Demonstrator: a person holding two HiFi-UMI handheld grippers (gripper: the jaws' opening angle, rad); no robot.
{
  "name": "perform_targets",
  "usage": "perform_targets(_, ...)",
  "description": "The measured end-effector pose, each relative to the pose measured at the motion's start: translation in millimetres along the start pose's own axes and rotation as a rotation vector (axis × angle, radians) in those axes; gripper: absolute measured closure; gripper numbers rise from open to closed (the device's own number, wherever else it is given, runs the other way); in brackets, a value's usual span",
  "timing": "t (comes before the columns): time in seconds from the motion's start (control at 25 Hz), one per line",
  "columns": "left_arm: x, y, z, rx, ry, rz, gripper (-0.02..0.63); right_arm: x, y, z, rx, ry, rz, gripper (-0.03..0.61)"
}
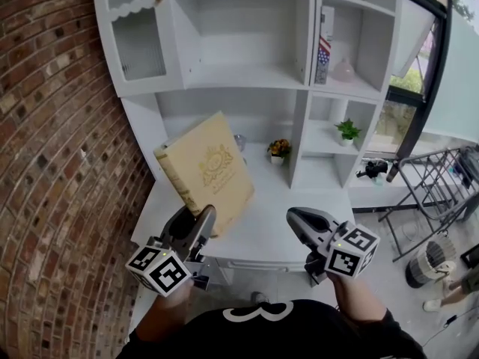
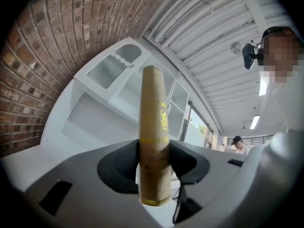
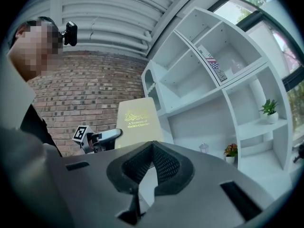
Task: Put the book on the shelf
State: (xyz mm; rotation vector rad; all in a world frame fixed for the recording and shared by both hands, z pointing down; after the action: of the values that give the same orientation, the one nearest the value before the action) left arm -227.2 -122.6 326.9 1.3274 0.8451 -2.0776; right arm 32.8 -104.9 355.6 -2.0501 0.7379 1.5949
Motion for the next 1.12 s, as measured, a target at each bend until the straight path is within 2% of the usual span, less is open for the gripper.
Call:
perform_targets(0.48,43.5,61.6,39.3,0.050,0.077,-0.057,0.430,36.9,65.1,-52.3,0.059,-0.069,-0.003,0.568)
perform_targets(1.12,88.2,141.9,62.8,0.079,0.160,-0.099,0.430,48.5,107.1,-103.9,0.122,-0.115,0.013,0.568)
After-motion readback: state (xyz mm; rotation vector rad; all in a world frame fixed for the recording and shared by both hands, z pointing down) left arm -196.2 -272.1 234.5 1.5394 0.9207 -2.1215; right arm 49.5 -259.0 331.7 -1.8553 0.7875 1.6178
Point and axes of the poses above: the fingertips, and each gripper's own axes: y forward along the fingers, z to its left, x out of its top, the point moved 6 cm from there along -y, backward along the fingers, and after that the axes turned 7 degrees about -x, right-handed, at the moved point
